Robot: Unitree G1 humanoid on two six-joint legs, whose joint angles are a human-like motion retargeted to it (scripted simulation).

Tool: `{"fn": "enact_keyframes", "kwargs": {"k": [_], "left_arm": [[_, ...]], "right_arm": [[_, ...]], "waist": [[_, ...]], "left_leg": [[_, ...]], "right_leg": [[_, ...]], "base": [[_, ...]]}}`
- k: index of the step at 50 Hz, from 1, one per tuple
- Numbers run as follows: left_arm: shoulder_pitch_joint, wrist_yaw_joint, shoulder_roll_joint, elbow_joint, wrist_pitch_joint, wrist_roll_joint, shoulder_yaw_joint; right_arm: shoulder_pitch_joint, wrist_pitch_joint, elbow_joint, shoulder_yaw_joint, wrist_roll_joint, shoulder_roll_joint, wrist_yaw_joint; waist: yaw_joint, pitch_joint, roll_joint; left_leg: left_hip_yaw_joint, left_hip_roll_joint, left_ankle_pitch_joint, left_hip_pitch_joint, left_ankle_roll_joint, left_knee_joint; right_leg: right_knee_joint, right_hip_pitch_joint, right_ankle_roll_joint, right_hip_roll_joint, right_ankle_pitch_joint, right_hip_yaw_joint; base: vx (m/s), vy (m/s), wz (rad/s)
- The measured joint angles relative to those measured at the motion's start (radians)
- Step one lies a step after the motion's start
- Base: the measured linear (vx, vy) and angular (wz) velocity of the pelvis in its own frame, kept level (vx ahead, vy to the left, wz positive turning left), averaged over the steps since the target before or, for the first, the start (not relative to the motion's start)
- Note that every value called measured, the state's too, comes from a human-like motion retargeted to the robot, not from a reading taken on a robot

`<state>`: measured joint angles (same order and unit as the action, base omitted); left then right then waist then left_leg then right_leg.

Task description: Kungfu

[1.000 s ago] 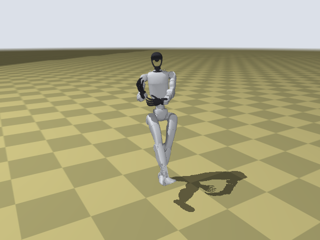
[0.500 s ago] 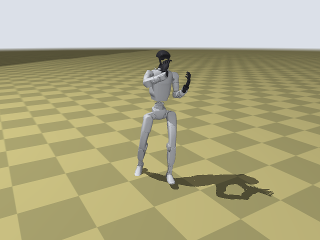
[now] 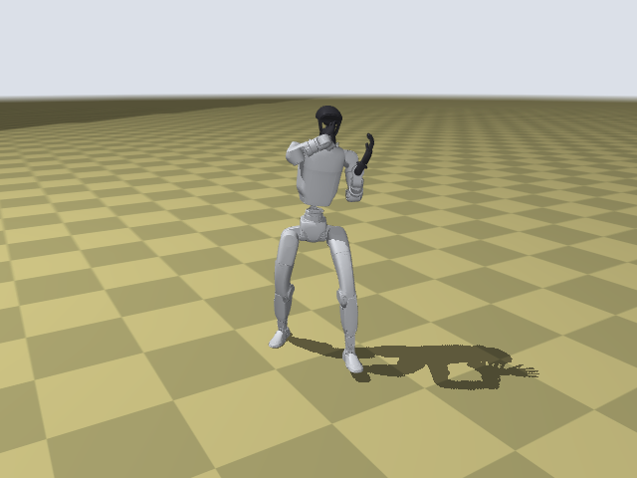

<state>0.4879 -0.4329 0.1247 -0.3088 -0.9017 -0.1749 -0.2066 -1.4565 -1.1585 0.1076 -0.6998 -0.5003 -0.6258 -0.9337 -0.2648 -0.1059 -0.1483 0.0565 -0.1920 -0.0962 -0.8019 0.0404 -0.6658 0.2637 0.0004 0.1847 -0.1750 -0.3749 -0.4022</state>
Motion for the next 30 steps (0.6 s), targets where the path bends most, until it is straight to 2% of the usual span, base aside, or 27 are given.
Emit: {"fn": "enact_keyframes", "kwargs": {"k": [5,7,10,12,13,15,17,20,22,24,25,27,30], "left_arm": [[-0.049,0.090,0.016,0.022,0.084,-0.142,0.059],[-0.090,0.133,0.029,0.039,0.102,-0.208,0.106],[-0.166,0.172,0.055,0.091,0.122,-0.271,0.192],[-0.214,0.182,0.076,0.141,0.128,-0.271,0.268],[-0.235,0.188,0.084,0.170,0.131,-0.259,0.310],[-0.271,0.196,0.107,0.237,0.141,-0.212,0.396],[-0.301,0.212,0.138,0.288,0.152,-0.120,0.453],[-0.341,0.234,0.195,0.316,0.172,0.068,0.494],[-0.348,0.263,0.211,0.334,0.192,0.208,0.488],[-0.339,0.322,0.205,0.363,0.207,0.324,0.454],[-0.326,0.357,0.196,0.385,0.214,0.378,0.427],[-0.266,0.418,0.163,0.457,0.213,0.459,0.337],[-0.152,0.492,0.104,0.570,0.199,0.547,0.155]], "right_arm": [[0.079,0.029,-0.087,0.024,0.016,0.089,0.065],[0.112,0.044,-0.129,0.019,0.050,0.136,0.107],[0.165,0.065,-0.186,0.005,0.133,0.188,0.175],[0.206,0.095,-0.210,0.010,0.191,0.203,0.213],[0.229,0.107,-0.218,0.016,0.221,0.206,0.238],[0.281,0.134,-0.229,0.034,0.295,0.201,0.301],[0.350,0.171,-0.236,0.078,0.365,0.152,0.371],[0.479,0.211,-0.253,0.170,0.410,0.052,0.495],[0.581,0.245,-0.293,0.234,0.405,-0.018,0.578],[0.682,0.278,-0.363,0.289,0.375,-0.097,0.635],[0.735,0.293,-0.404,0.319,0.353,-0.143,0.660],[0.843,0.336,-0.528,0.401,0.289,-0.215,0.692],[0.973,0.355,-0.762,0.551,0.092,-0.298,0.715]], "waist": [[0.059,-0.011,0.057],[0.065,-0.022,0.073],[0.086,-0.053,0.103],[0.110,-0.080,0.115],[0.126,-0.095,0.115],[0.164,-0.126,0.097],[0.201,-0.142,0.072],[0.234,-0.154,0.042],[0.262,-0.158,0.027],[0.307,-0.166,0.028],[0.324,-0.174,0.024],[0.345,-0.186,0.026],[0.357,-0.192,0.024]], "left_leg": [[0.109,-0.091,0.036,0.085,0.000,0.106],[0.191,-0.144,0.051,0.140,0.011,0.163],[0.307,-0.218,0.085,0.208,0.037,0.244],[0.381,-0.257,0.113,0.240,0.052,0.283],[0.419,-0.268,0.129,0.257,0.057,0.302],[0.498,-0.267,0.177,0.296,0.061,0.351],[0.559,-0.242,0.265,0.343,0.035,0.425],[0.636,-0.237,0.450,0.405,-0.014,0.529],[0.683,-0.222,0.528,0.452,-0.041,0.578],[0.612,-0.203,0.488,0.460,-0.014,0.556],[0.532,-0.186,0.431,0.449,-0.001,0.519],[0.371,-0.146,0.288,0.393,0.068,0.395],[0.276,-0.045,0.107,0.339,0.107,0.253]], "right_leg": [[0.003,-0.079,-0.046,0.008,0.038,0.087],[0.029,-0.127,-0.076,-0.023,0.051,0.076],[0.089,-0.173,-0.134,-0.114,0.079,-0.075],[0.116,-0.182,-0.144,-0.178,0.122,-0.203],[0.120,-0.189,-0.122,-0.204,0.144,-0.253],[0.126,-0.237,-0.069,-0.230,0.146,-0.235],[0.182,-0.335,-0.058,-0.194,0.098,-0.048],[0.195,-0.380,-0.091,-0.168,0.064,-0.016],[0.175,-0.386,-0.116,-0.146,0.068,0.007],[0.143,-0.381,-0.131,-0.112,0.083,0.042],[0.121,-0.377,-0.138,-0.098,0.095,0.058],[0.063,-0.355,-0.153,-0.071,0.127,0.061],[-0.025,-0.317,-0.168,-0.038,0.172,0.048]], "base": [[-0.41,-0.04,-1.31],[-0.45,0.00,-2.11],[-0.46,-0.11,-2.01],[-0.43,-0.27,-1.70],[-0.45,-0.42,-1.45],[-0.36,-0.47,-1.07],[-0.27,-0.56,-0.60],[-0.28,-0.55,-0.98],[-0.31,-0.55,-0.99],[-0.15,-0.45,-0.64],[-0.03,-0.34,-0.66],[-0.02,-0.32,-0.69],[0.00,-0.26,-0.79]]}}
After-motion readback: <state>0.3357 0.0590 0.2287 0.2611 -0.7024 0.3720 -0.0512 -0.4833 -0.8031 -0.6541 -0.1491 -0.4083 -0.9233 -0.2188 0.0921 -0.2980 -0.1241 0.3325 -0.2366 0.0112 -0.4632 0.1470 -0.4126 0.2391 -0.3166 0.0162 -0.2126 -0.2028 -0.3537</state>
